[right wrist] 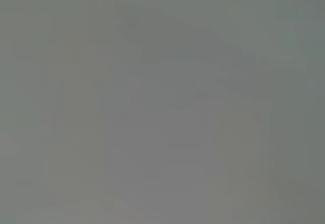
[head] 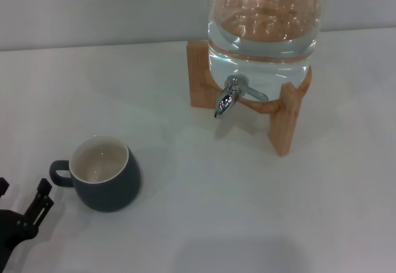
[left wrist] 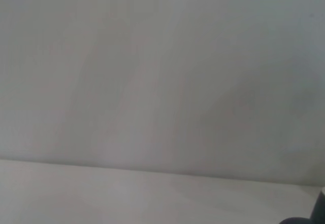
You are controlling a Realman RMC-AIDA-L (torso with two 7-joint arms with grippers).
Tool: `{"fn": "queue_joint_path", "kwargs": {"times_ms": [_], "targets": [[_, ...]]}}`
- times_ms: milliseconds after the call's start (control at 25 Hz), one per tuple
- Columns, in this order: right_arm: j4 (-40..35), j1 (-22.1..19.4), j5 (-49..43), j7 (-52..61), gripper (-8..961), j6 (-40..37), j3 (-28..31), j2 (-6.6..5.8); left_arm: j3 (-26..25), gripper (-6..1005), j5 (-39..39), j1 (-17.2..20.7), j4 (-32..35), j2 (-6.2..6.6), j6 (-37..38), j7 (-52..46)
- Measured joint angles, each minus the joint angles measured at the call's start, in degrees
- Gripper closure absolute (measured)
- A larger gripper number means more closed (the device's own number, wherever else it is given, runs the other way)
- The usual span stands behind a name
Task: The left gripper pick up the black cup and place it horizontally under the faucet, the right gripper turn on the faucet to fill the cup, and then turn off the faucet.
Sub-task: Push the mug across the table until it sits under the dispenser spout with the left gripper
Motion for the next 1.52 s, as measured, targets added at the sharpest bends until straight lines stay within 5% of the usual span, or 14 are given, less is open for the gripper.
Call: {"fn": "queue_joint_path", "kwargs": {"times_ms": [1520], "targets": [[0.0, 0.06, 0.0, 0.29, 112, 0.63, 0.0, -0.01, -0.11, 138, 2.66, -0.13, -1.28, 0.05, -0.93, -0.26]]}}
